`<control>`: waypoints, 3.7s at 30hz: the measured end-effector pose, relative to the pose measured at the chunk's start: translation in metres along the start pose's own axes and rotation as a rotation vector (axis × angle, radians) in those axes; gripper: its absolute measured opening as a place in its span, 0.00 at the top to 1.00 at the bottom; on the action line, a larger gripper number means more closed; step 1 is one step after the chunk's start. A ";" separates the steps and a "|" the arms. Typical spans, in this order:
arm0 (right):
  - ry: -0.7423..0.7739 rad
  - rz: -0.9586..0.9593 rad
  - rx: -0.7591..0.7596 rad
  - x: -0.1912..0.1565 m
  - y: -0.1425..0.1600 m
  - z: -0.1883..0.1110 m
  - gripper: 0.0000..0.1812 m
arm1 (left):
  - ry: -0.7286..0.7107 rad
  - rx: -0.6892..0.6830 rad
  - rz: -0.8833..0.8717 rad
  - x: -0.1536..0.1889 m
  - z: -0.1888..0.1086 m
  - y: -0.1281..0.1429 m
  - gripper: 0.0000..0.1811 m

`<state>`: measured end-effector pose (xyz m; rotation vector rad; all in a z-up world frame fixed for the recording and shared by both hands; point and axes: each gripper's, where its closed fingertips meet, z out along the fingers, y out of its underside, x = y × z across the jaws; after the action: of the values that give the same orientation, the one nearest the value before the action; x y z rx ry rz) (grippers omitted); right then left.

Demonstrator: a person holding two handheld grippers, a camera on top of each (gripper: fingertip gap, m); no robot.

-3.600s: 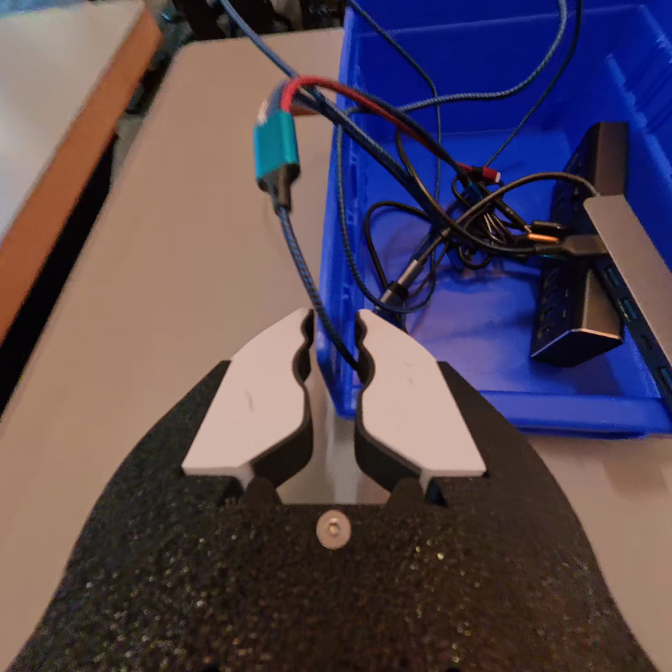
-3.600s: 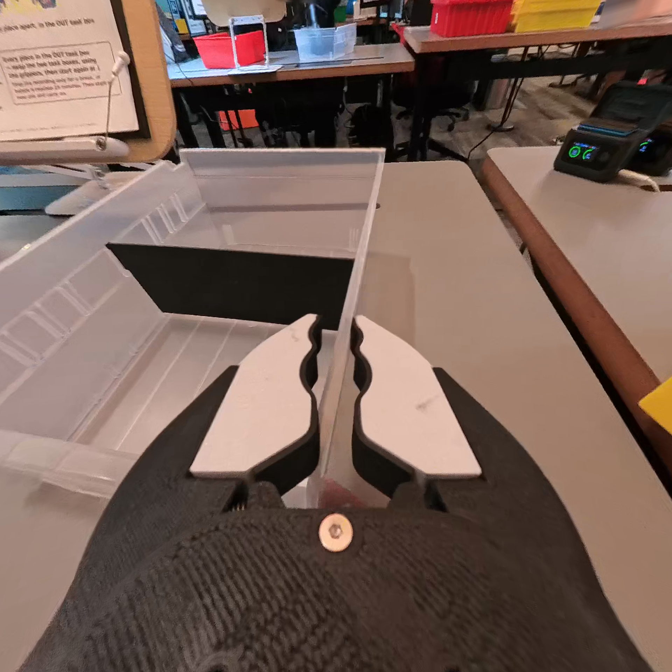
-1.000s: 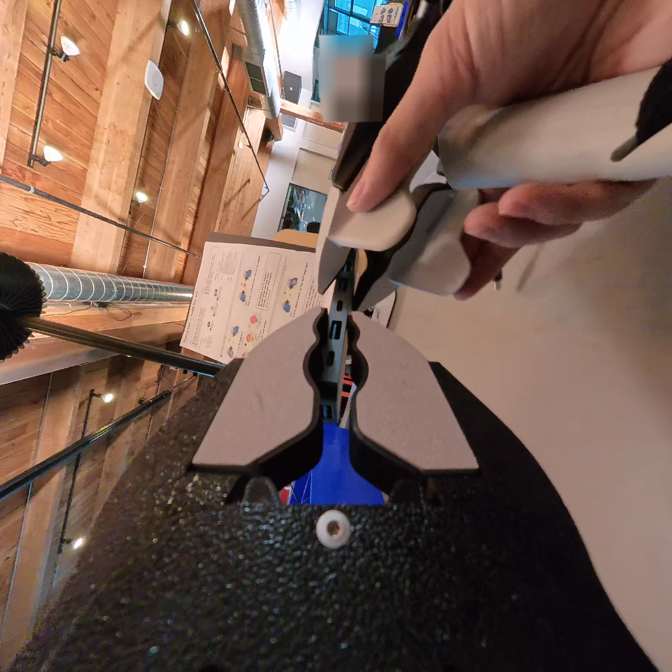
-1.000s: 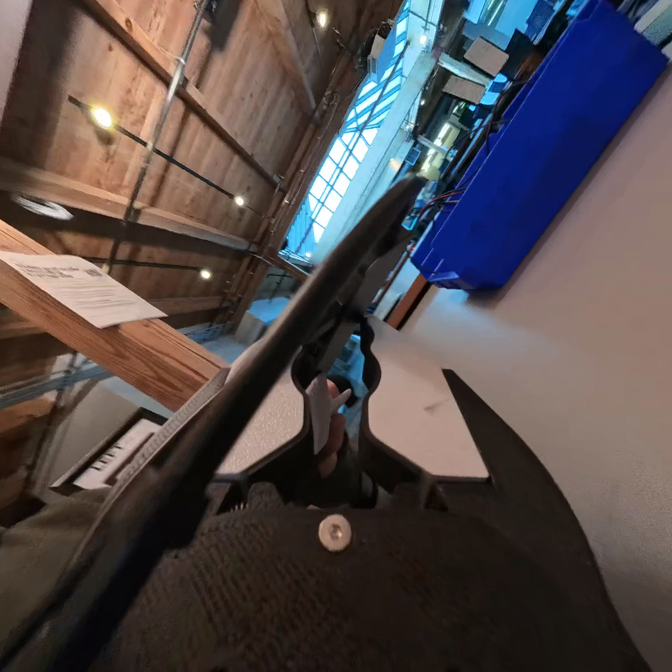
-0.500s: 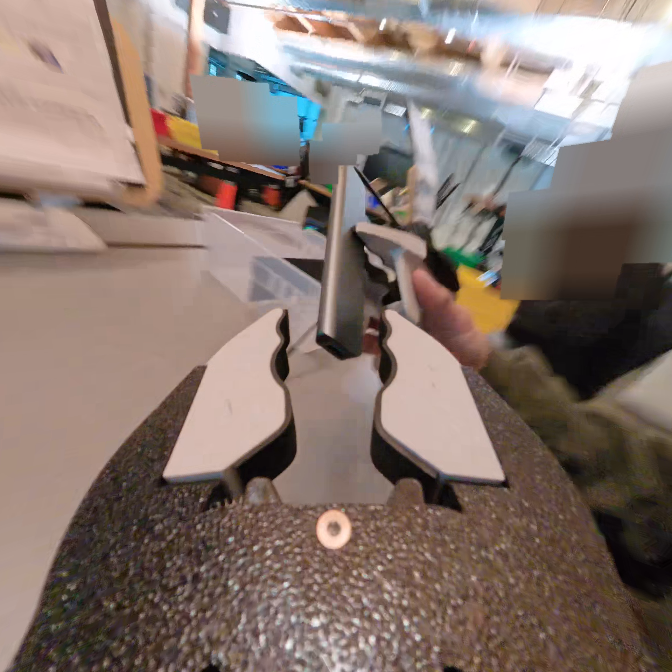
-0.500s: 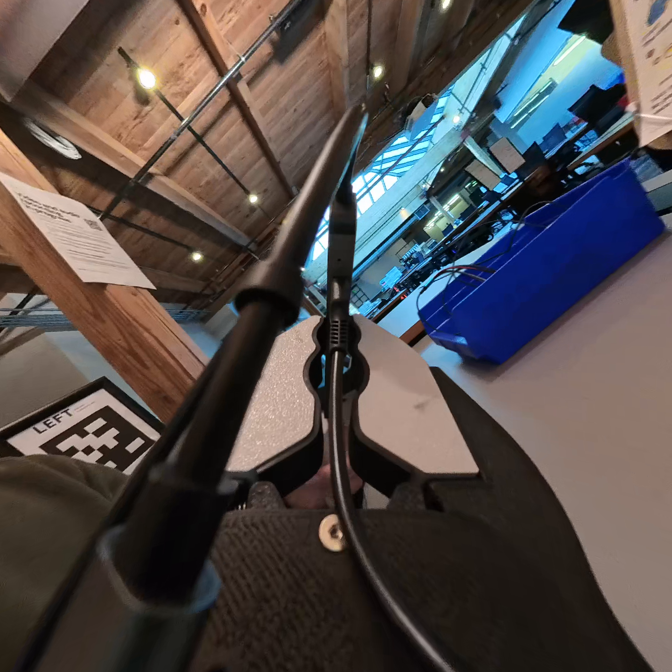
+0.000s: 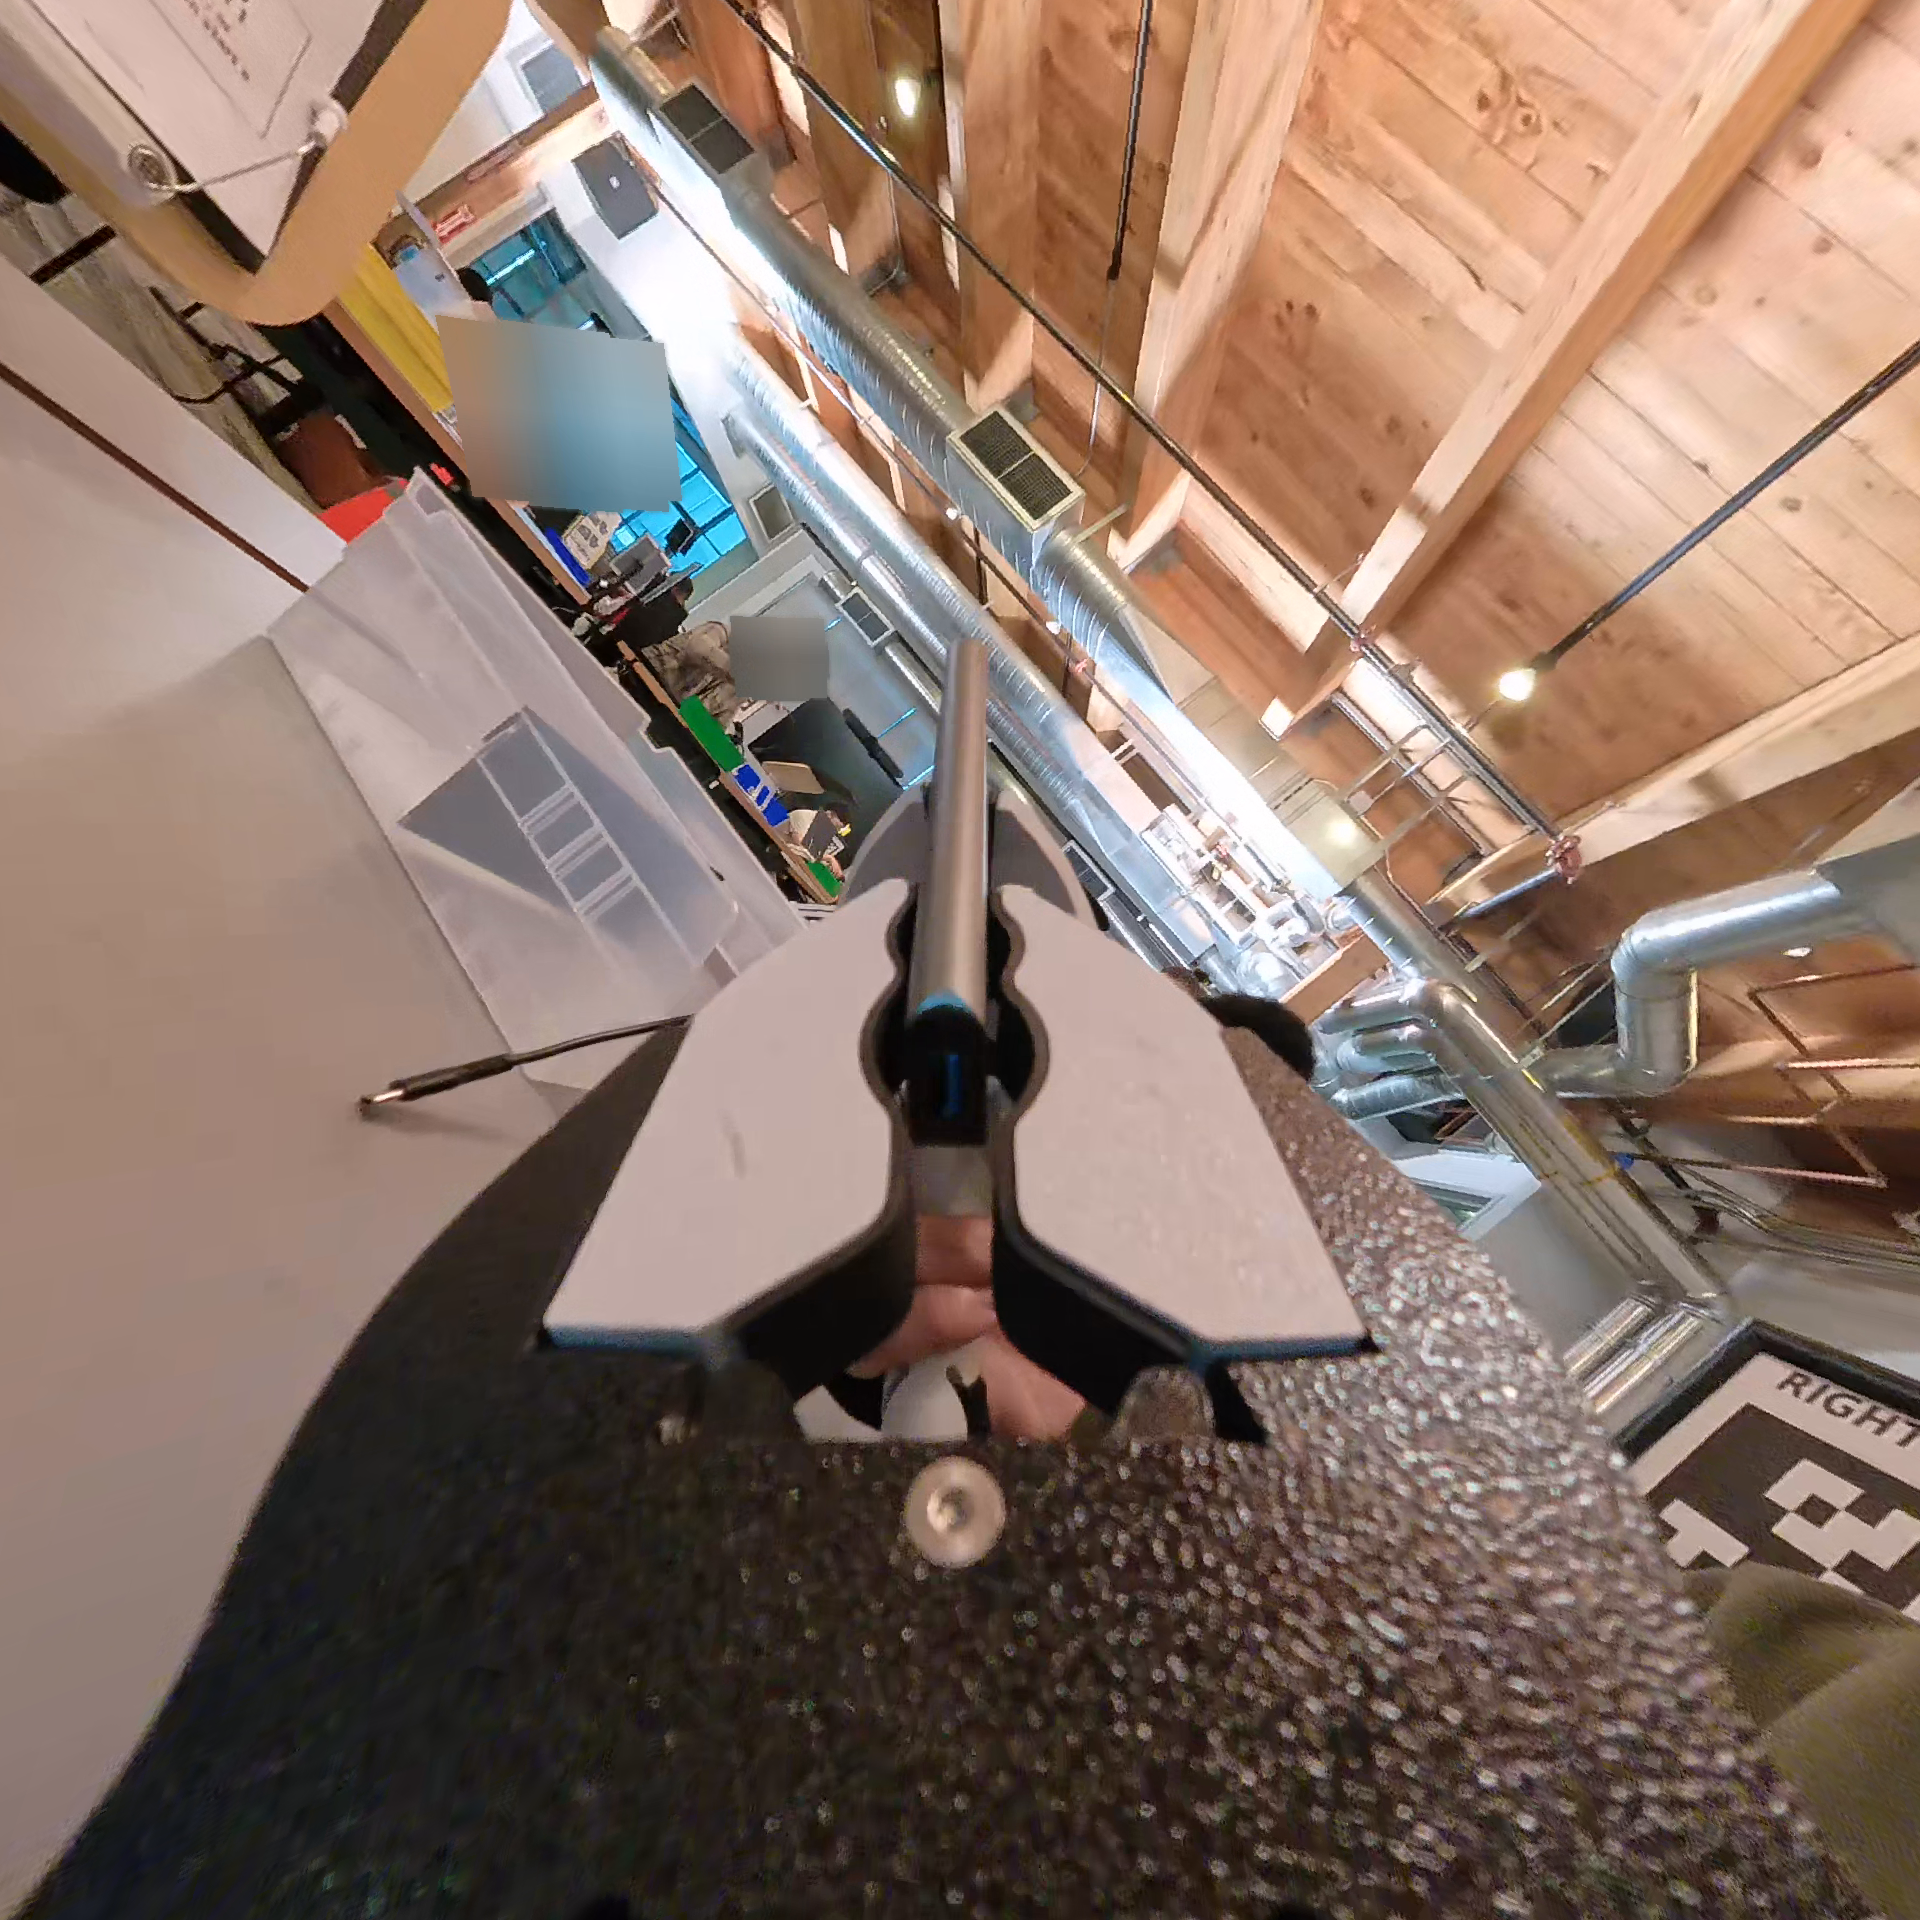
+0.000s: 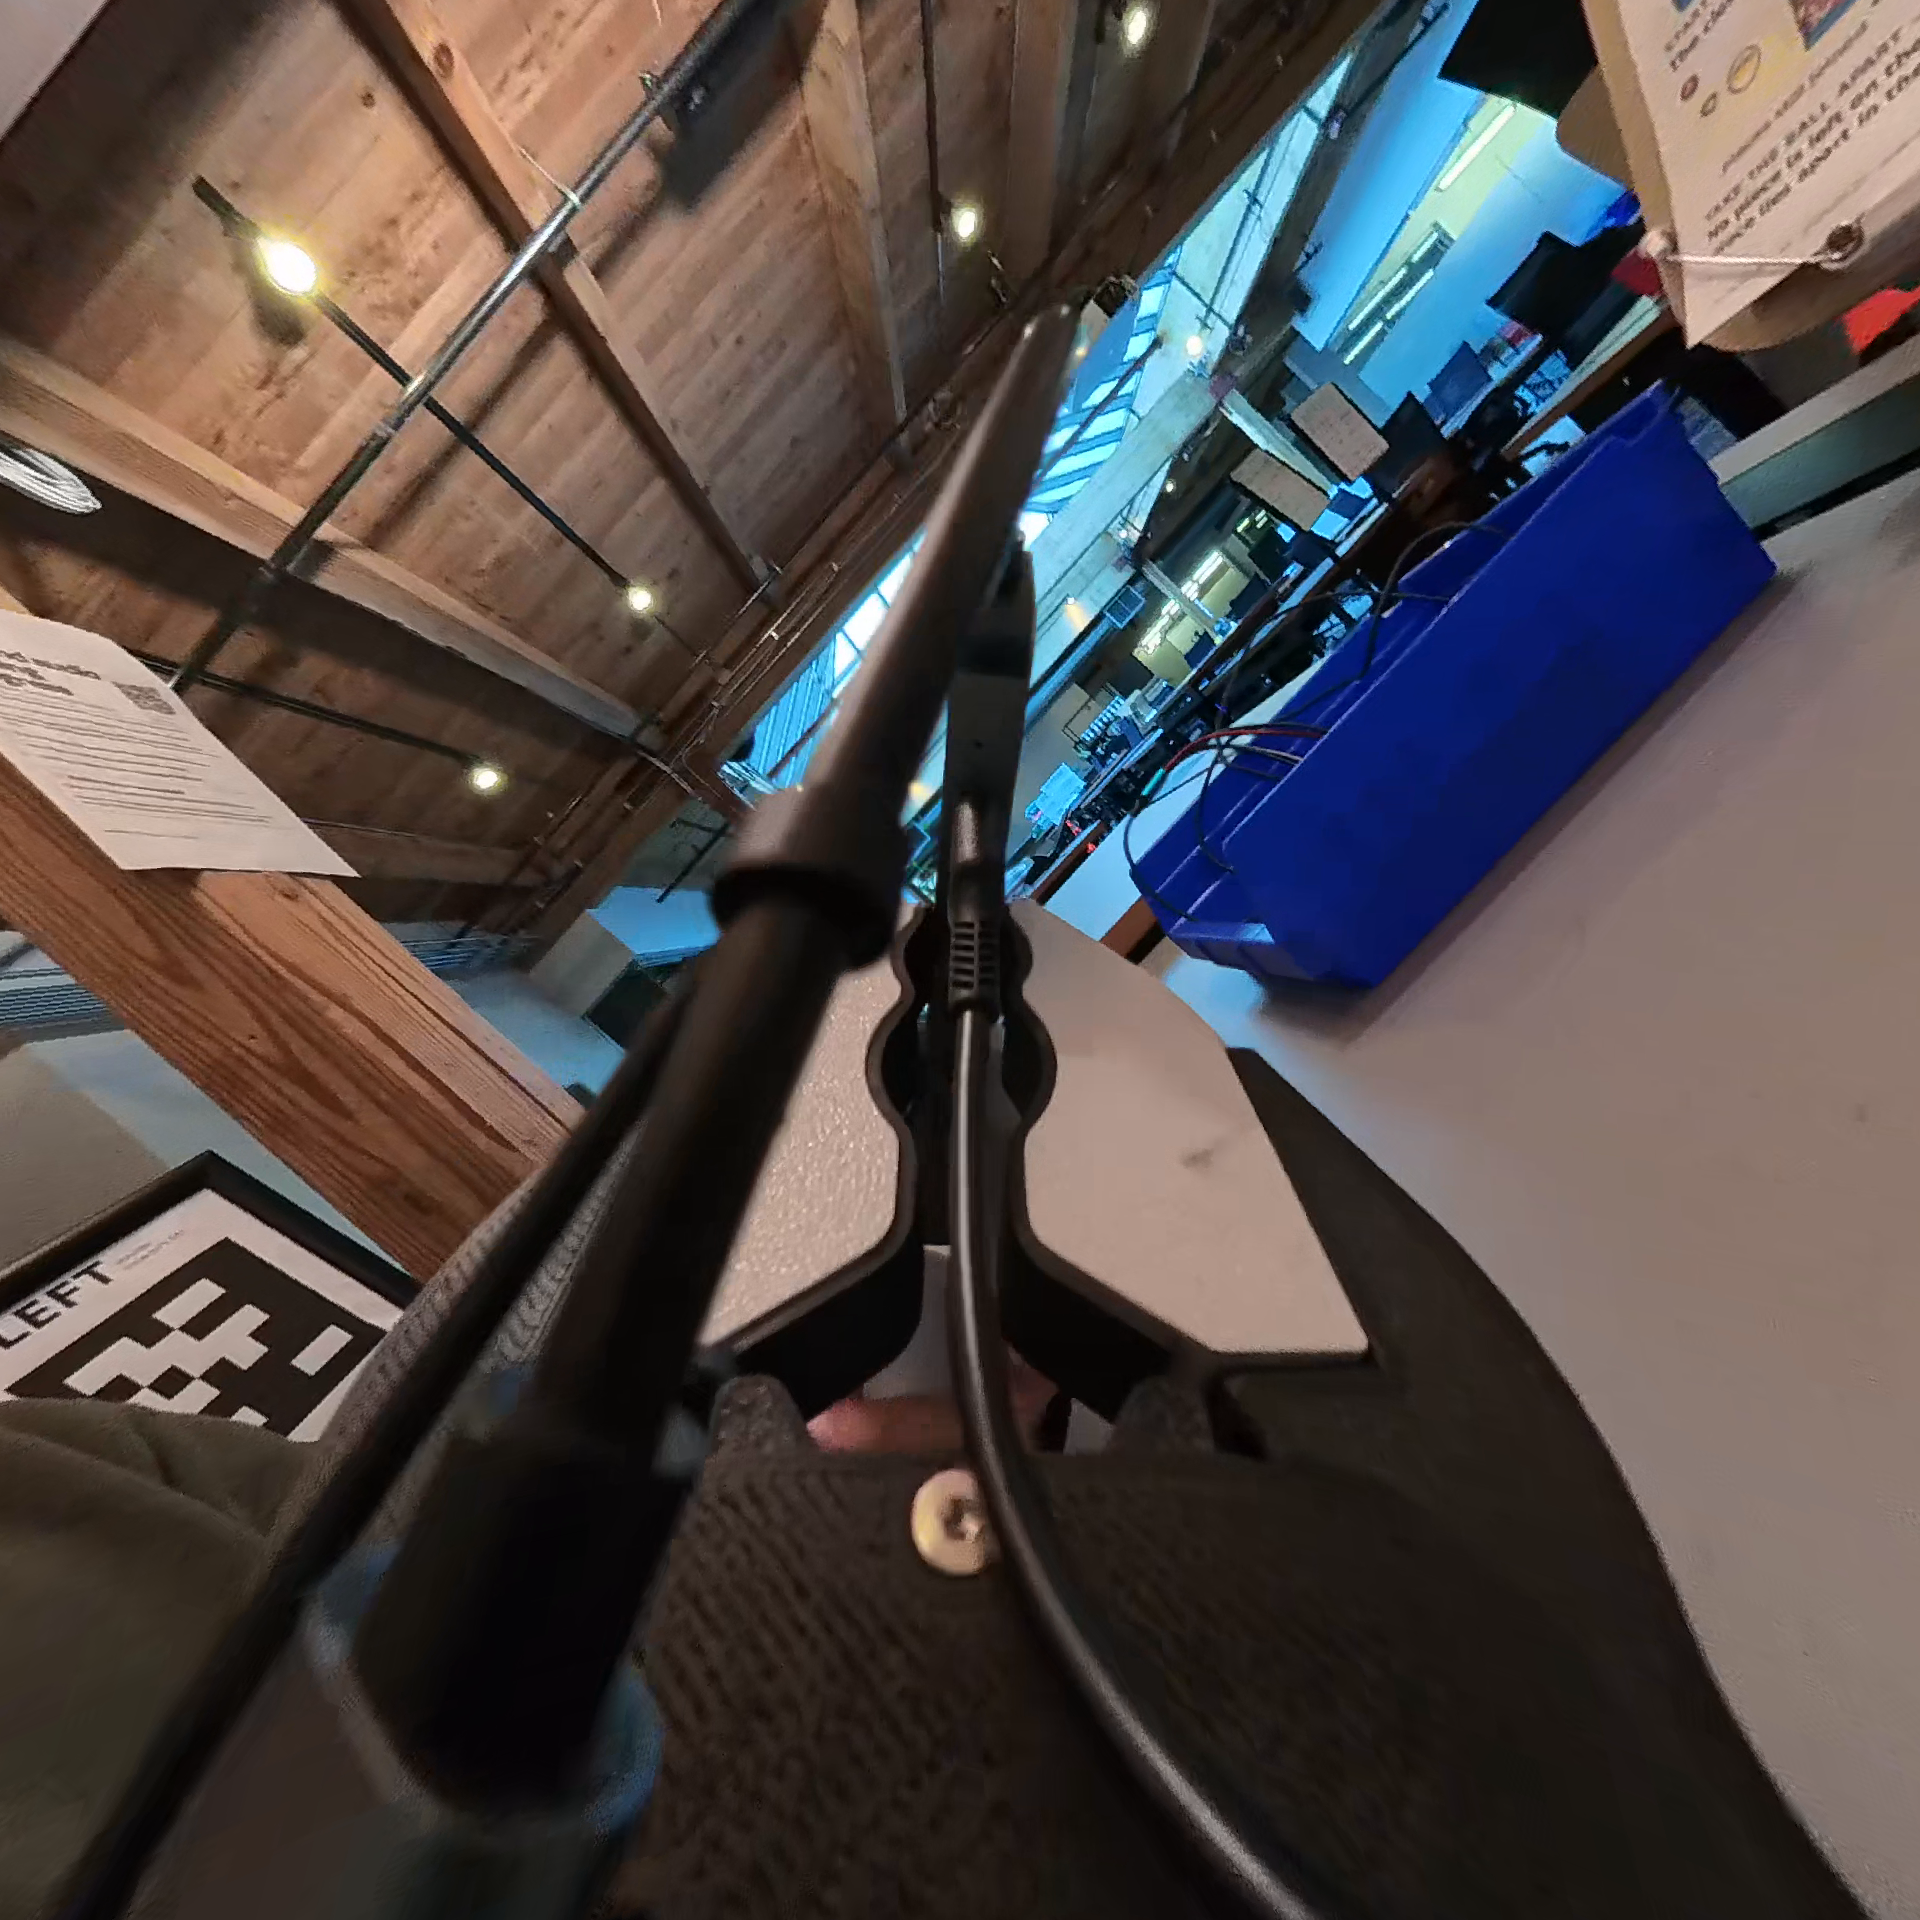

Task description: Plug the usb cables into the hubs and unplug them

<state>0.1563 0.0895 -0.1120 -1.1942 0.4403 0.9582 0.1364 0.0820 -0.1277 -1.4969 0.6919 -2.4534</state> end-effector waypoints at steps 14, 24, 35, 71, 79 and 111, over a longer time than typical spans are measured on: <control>0.371 -0.771 -0.272 0.036 0.038 0.007 0.69 | -0.224 0.372 -0.238 -0.064 -0.055 -0.083 0.95; 0.508 -1.171 -0.176 0.062 0.002 -0.016 0.79 | -0.254 0.261 -0.354 -0.060 -0.040 -0.029 0.95; 0.487 -1.260 -0.290 0.077 0.015 -0.017 0.91 | -0.278 0.187 -0.398 -0.062 -0.031 0.004 0.94; 0.314 -1.057 -0.268 0.063 0.020 -0.011 0.92 | -0.443 -0.277 1.335 -0.051 -0.025 -0.001 0.80; 0.350 -1.040 -0.238 0.057 0.018 -0.006 0.92 | -0.521 -0.232 1.434 -0.047 -0.028 -0.008 0.81; 0.928 -1.533 0.165 0.007 -0.184 -0.148 0.92 | -0.664 0.002 1.373 -0.002 -0.063 -0.118 0.81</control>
<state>0.3372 -0.0539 -0.0623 -1.3214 0.1768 -0.9645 0.0921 0.2045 -0.0965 -1.0629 1.0294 -0.8819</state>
